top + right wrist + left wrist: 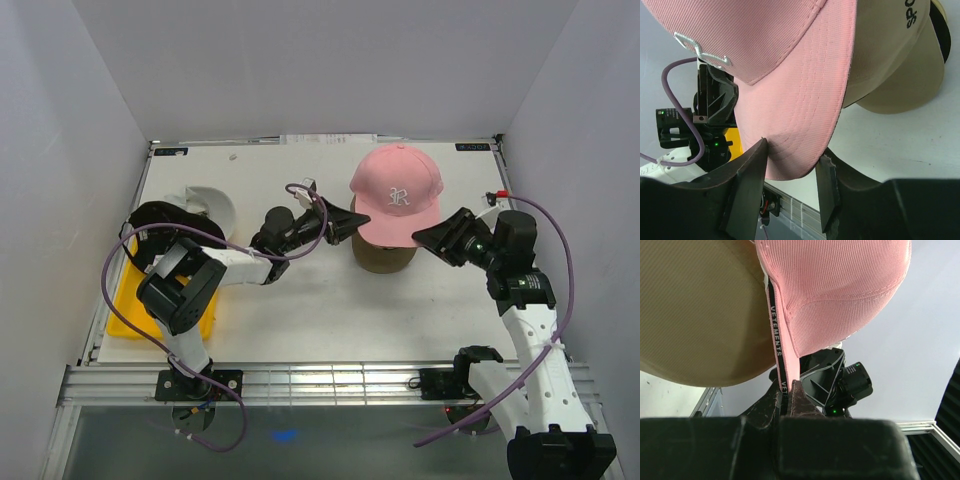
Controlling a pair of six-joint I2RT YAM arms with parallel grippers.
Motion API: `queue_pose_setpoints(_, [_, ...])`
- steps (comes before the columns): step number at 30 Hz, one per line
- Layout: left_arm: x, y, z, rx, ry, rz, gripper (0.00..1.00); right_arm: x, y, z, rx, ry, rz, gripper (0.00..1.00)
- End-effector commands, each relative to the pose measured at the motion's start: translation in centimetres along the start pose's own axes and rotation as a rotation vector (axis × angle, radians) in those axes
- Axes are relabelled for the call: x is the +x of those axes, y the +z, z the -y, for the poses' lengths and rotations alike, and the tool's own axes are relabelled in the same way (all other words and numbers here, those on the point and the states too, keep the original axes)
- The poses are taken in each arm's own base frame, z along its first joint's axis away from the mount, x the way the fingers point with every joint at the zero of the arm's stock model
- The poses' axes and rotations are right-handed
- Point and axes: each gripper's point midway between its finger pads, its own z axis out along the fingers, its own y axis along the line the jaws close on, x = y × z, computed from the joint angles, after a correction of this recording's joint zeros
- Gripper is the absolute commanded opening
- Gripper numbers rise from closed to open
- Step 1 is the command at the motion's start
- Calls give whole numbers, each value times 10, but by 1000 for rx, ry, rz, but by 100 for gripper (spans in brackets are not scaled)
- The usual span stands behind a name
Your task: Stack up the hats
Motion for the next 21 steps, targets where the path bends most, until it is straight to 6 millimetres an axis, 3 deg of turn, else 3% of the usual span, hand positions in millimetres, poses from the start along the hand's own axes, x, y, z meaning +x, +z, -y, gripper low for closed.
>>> queue_pose_setpoints(1, [47, -6, 10, 14, 43, -154, 0, 9, -1, -10, -78, -117, -29, 38])
queue_pose_setpoints(21, [52, -19, -20, -37, 26, -172, 0, 33, 8, 36, 22, -110, -56, 38])
